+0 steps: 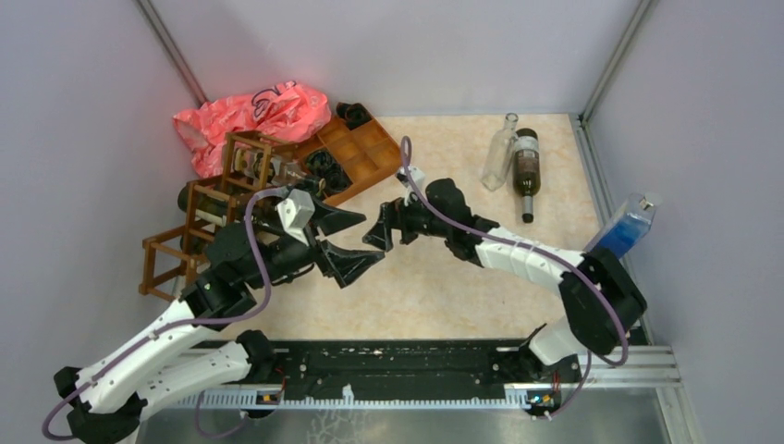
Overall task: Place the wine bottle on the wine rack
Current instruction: Place the wine bottle in the wine rack, then pick up the wine bottle from the center of the board.
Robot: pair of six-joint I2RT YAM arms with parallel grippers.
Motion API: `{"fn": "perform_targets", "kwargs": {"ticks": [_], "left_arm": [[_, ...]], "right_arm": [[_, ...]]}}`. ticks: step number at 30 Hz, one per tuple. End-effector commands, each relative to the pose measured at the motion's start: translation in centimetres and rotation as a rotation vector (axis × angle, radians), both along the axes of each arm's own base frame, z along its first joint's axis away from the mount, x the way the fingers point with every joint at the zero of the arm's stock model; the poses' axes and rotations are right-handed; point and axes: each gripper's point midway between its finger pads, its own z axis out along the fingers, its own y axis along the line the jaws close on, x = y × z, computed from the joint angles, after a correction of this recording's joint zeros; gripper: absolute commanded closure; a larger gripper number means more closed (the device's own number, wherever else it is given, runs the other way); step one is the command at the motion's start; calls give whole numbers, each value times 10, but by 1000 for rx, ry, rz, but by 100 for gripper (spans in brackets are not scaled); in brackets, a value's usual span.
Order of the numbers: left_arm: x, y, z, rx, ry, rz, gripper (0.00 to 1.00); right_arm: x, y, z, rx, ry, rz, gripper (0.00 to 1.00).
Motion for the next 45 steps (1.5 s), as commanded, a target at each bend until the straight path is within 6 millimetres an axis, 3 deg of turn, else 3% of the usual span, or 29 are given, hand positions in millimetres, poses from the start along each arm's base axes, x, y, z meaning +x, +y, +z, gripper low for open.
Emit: {"fn": "perform_targets", "kwargs": {"ticks": [1,11,18,26,31,38,41,45], "left_arm": [[-3,-10,11,-76,5,-46,1],[0,-13,-6,-57,40,-44,1],[4,-16,-32,-28,86,-32,1],[7,-22,-42,-2,93,-36,1],[9,-24,-46,10,97,-35,1],[12,-26,-55,24,115,-30,1],[13,-27,-59,29,119,-30,1],[14,-29,-65,39,121,-32,1]], "right_arm": [[9,-34,25,-56,-150,-116,1],[18,-114,3,-125,-102,-341,1],[16,-151,4,-192,-139,-476,1],[17,-191,7,-253,-155,-661,1],[18,-210,6,-281,-172,-746,1],[15,-219,6,-312,-162,-777,1],[9,-222,16,-314,-152,-779,1],[-1,-231,44,-305,-139,-805,1]]}}
